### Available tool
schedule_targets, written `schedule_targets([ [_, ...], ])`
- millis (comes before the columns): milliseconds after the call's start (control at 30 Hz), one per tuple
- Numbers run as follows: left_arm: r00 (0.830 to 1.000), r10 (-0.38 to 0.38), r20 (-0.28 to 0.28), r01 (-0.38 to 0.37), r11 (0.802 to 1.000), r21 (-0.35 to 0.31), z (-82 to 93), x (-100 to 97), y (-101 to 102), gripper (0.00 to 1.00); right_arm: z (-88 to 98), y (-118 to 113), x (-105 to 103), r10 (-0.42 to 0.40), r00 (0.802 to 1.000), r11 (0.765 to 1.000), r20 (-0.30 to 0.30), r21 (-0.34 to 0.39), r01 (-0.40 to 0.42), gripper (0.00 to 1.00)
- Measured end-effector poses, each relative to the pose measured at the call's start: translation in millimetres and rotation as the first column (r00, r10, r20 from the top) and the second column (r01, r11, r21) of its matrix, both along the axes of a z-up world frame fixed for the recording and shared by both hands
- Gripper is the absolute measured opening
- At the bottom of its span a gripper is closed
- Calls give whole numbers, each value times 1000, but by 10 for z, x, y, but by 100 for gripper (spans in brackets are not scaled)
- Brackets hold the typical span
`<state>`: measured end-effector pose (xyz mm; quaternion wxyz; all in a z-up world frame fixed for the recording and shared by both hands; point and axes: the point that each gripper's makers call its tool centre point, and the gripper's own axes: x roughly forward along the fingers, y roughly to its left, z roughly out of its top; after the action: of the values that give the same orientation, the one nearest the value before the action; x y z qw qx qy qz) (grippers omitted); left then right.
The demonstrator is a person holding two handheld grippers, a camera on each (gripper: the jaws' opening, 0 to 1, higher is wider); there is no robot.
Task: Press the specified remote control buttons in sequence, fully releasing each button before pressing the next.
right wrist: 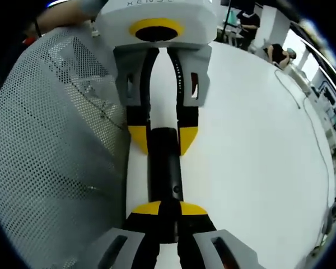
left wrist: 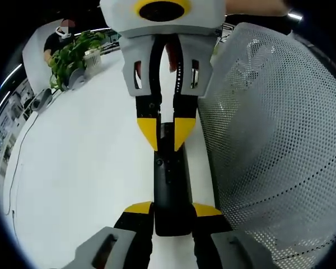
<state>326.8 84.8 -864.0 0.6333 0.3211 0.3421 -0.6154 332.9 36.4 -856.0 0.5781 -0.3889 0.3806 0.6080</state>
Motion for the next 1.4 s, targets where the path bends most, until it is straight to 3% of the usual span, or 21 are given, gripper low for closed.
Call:
schedule_targets([
  [267, 1000, 1, -1, -1, 1000, 2, -2, 4, 1, 26, 1, -87, -8, -12, 1000, 1000, -13, -19, 12, 6],
  [700, 1000, 3, -1, -3, 1000, 3, -2, 3, 1, 26, 1, -139, -23, -19, 1000, 999, 23, -30, 20, 5],
  [800, 1000, 2, -1, -2, 1000, 3, -2, 4, 1, 26, 6, -144, -30, -64, 998, 998, 5, -10, 64, 6],
  [1100, 1000, 1, 0, -1, 1000, 2, -1, 6, 2, 26, 7, -142, -33, -97, 995, 995, 30, 28, 96, 6],
  [1400, 1000, -4, 1, 4, 1000, 8, -5, 2, -2, 26, -17, -136, -52, -66, 995, 998, 71, 6, 66, 5],
])
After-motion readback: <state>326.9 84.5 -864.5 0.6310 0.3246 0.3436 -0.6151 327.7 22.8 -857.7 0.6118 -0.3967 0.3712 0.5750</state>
